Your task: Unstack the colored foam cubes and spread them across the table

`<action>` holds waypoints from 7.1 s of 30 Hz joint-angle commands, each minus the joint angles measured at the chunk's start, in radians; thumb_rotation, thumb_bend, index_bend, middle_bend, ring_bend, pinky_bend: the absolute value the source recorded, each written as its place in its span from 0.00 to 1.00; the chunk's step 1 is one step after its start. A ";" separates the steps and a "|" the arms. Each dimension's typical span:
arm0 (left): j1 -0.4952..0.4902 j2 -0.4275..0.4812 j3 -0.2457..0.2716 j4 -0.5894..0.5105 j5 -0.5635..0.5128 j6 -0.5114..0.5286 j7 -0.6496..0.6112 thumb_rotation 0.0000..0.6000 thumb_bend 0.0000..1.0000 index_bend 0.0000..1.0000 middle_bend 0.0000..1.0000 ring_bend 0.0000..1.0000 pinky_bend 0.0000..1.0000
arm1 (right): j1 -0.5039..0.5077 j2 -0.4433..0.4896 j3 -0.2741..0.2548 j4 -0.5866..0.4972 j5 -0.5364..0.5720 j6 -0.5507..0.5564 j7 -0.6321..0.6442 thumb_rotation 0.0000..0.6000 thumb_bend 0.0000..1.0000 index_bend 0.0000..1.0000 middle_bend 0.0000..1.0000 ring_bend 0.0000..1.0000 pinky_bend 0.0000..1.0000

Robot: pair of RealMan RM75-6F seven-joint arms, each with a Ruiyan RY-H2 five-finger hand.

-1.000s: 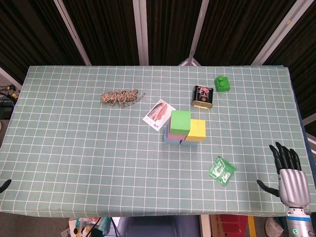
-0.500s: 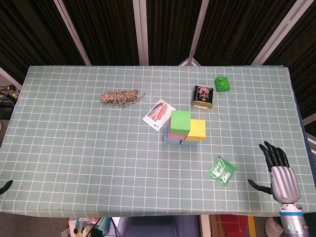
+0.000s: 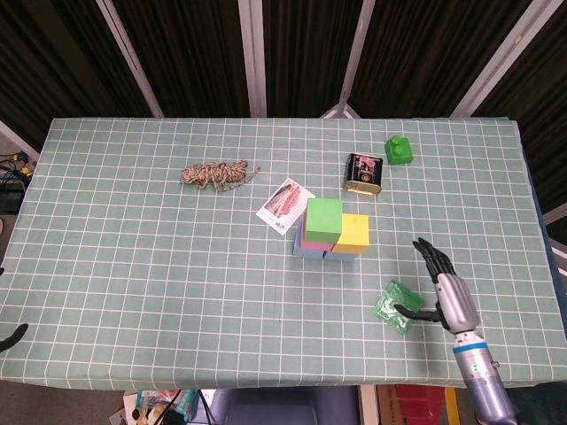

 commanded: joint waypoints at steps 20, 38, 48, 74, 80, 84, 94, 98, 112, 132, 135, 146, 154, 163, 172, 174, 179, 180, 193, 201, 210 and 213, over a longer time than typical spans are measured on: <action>0.010 0.011 -0.016 -0.004 -0.021 0.017 -0.028 1.00 0.20 0.17 0.00 0.00 0.08 | 0.204 -0.273 0.099 0.194 0.274 -0.219 -0.111 1.00 0.09 0.00 0.00 0.00 0.00; 0.010 0.018 -0.028 -0.013 -0.054 0.008 -0.028 1.00 0.20 0.17 0.00 0.00 0.08 | 0.285 -0.435 0.169 0.422 0.311 -0.208 -0.124 1.00 0.09 0.01 0.20 0.15 0.00; 0.008 0.010 -0.030 -0.012 -0.058 0.007 -0.010 1.00 0.20 0.17 0.00 0.00 0.08 | 0.337 -0.465 0.221 0.521 0.361 -0.270 -0.110 1.00 0.09 0.01 0.20 0.15 0.00; 0.006 0.014 -0.032 -0.012 -0.063 0.003 -0.016 1.00 0.20 0.17 0.00 0.00 0.08 | 0.344 -0.474 0.236 0.594 0.335 -0.202 -0.097 1.00 0.16 0.14 0.62 0.35 0.00; 0.004 0.012 -0.031 -0.012 -0.055 0.004 -0.017 1.00 0.20 0.17 0.00 0.00 0.08 | 0.315 -0.402 0.229 0.637 0.316 -0.135 -0.179 1.00 0.16 0.14 0.62 0.35 0.00; -0.001 0.008 -0.032 -0.011 -0.059 -0.005 -0.012 1.00 0.20 0.17 0.00 0.00 0.08 | 0.280 -0.341 0.203 0.639 0.284 -0.089 -0.219 1.00 0.16 0.14 0.62 0.35 0.00; 0.004 0.003 -0.027 -0.012 -0.051 0.006 -0.002 1.00 0.20 0.17 0.00 0.00 0.08 | 0.259 -0.352 0.126 0.790 0.153 0.055 -0.306 1.00 0.16 0.14 0.64 0.38 0.00; 0.002 0.000 -0.023 -0.012 -0.046 0.003 0.007 1.00 0.20 0.17 0.00 0.00 0.08 | 0.280 -0.420 0.096 0.929 0.103 0.105 -0.398 1.00 0.16 0.14 0.64 0.38 0.00; 0.001 -0.010 -0.023 -0.010 -0.043 0.008 0.028 1.00 0.20 0.17 0.00 0.00 0.08 | 0.318 -0.536 0.067 1.228 0.051 0.143 -0.467 1.00 0.16 0.14 0.64 0.38 0.00; 0.010 -0.005 -0.017 -0.013 -0.030 0.018 0.013 1.00 0.20 0.17 0.00 0.00 0.08 | 0.237 -0.286 0.280 0.721 0.356 -0.277 0.060 1.00 0.16 0.17 0.64 0.38 0.00; 0.015 -0.004 -0.019 -0.013 -0.029 0.030 0.005 1.00 0.20 0.17 0.00 0.00 0.08 | 0.226 -0.213 0.302 0.639 0.389 -0.381 0.159 1.00 0.16 0.17 0.64 0.38 0.00; 0.015 -0.004 -0.017 -0.010 -0.024 0.027 0.006 1.00 0.20 0.17 0.00 0.00 0.08 | 0.227 -0.185 0.266 0.622 0.367 -0.433 0.200 1.00 0.16 0.11 0.23 0.17 0.00; 0.014 -0.002 -0.020 -0.014 -0.034 0.020 0.007 1.00 0.20 0.17 0.00 0.00 0.08 | 0.236 -0.189 0.221 0.652 0.316 -0.382 0.119 1.00 0.15 0.01 0.00 0.02 0.00; 0.017 0.001 -0.028 -0.018 -0.048 0.024 0.002 1.00 0.20 0.17 0.00 0.00 0.08 | 0.218 -0.099 0.234 0.468 0.297 -0.288 0.053 1.00 0.15 0.00 0.00 0.01 0.00; 0.014 -0.001 -0.019 -0.020 -0.040 0.015 0.011 1.00 0.20 0.17 0.00 0.00 0.08 | 0.222 0.089 0.241 0.047 0.306 -0.362 0.065 1.00 0.14 0.00 0.00 0.01 0.00; 0.016 0.000 -0.021 -0.020 -0.043 0.017 0.009 1.00 0.19 0.17 0.00 0.00 0.08 | 0.244 0.093 0.237 -0.001 0.326 -0.372 0.018 1.00 0.14 0.00 0.00 0.01 0.00; 0.016 0.002 -0.023 -0.021 -0.047 0.016 0.004 1.00 0.20 0.17 0.00 0.00 0.08 | 0.303 0.028 0.219 -0.073 0.408 -0.331 -0.152 1.00 0.14 0.00 0.00 0.01 0.00; 0.016 0.003 -0.023 -0.021 -0.047 0.015 0.002 1.00 0.20 0.17 0.00 0.00 0.08 | 0.318 0.006 0.218 -0.081 0.438 -0.322 -0.186 1.00 0.14 0.00 0.00 0.01 0.00; 0.008 0.015 -0.031 -0.020 -0.062 -0.002 -0.020 1.00 0.19 0.17 0.00 0.00 0.08 | 0.470 -0.187 0.288 -0.060 0.704 -0.175 -0.406 1.00 0.14 0.00 0.00 0.01 0.00; 0.009 0.018 -0.031 -0.022 -0.064 -0.001 -0.023 1.00 0.20 0.17 0.00 0.00 0.08 | 0.516 -0.200 0.326 -0.063 0.760 -0.147 -0.451 1.00 0.14 0.00 0.00 0.01 0.00; 0.007 0.020 -0.032 -0.024 -0.072 -0.006 -0.022 1.00 0.20 0.17 0.00 0.00 0.08 | 0.544 -0.231 0.312 -0.066 0.752 -0.063 -0.523 1.00 0.14 0.04 0.43 0.13 0.00; 0.006 0.020 -0.032 -0.025 -0.073 -0.008 -0.022 1.00 0.20 0.18 0.00 0.00 0.08 | 0.550 -0.249 0.319 -0.066 0.756 -0.039 -0.529 1.00 0.14 0.12 0.57 0.24 0.00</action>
